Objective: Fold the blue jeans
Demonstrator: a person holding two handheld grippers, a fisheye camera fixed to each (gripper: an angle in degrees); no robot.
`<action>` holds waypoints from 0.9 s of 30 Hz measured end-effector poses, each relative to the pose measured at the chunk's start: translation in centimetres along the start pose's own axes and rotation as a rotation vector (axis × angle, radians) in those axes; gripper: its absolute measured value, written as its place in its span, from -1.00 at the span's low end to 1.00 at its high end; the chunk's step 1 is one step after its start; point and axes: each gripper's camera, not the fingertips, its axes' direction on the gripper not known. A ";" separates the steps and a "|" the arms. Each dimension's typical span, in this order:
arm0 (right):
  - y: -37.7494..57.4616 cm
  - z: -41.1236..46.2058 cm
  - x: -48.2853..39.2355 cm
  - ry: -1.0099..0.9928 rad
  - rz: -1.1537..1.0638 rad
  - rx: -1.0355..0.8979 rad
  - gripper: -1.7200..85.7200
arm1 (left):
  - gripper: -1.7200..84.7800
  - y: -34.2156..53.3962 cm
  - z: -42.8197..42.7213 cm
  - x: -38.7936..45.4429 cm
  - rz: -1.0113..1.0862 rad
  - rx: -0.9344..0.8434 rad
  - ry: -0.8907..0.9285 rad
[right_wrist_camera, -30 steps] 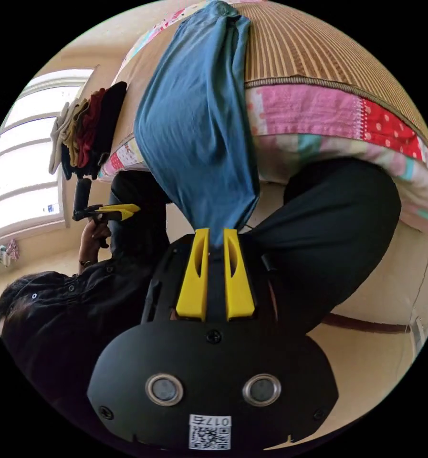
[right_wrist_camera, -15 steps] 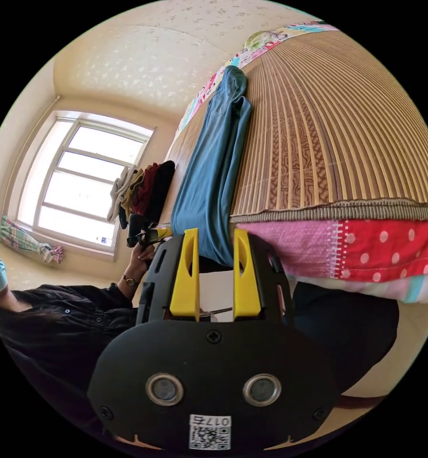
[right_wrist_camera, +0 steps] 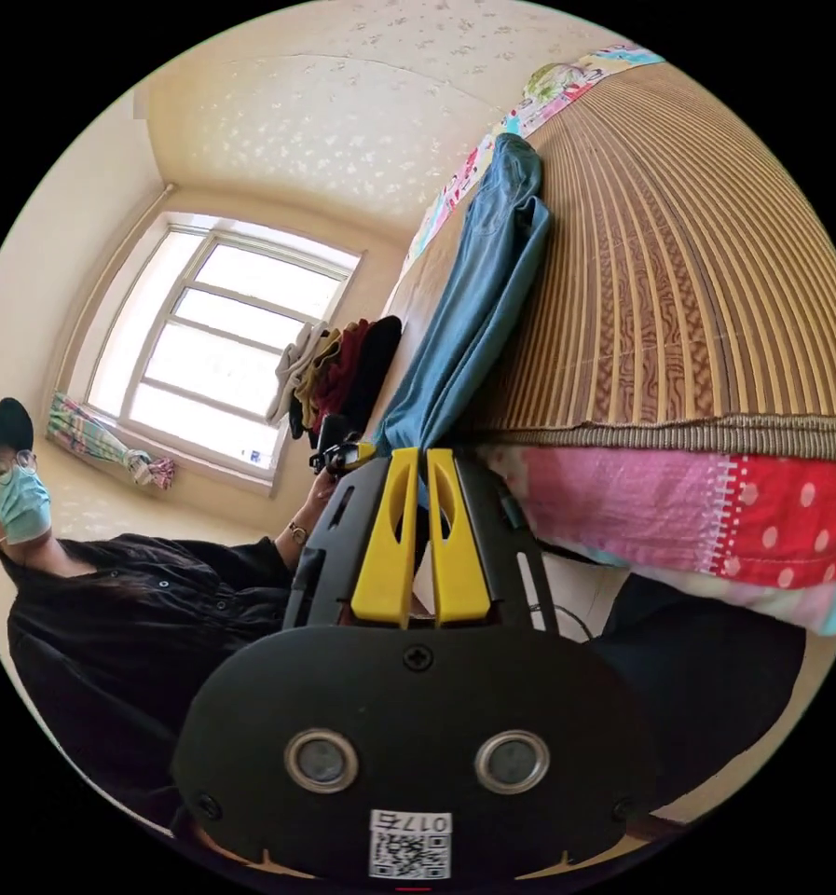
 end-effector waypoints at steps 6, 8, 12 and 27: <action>-1.3 -9.6 -17.2 -0.275 -0.378 0.168 -0.92 | -0.97 3.5 -8.6 16.0 0.384 0.183 0.291; -3.1 -12.0 -24.7 -0.314 -0.535 0.170 -0.92 | -0.97 3.5 -10.9 23.5 0.552 0.201 0.320; -7.2 -17.1 -41.6 -0.382 -0.858 0.241 -0.92 | -0.97 3.0 -15.7 40.6 0.899 0.281 0.377; -36.7 -13.1 -45.0 0.207 -0.604 0.267 -0.93 | -0.97 -21.3 -19.7 44.0 0.568 0.460 -0.022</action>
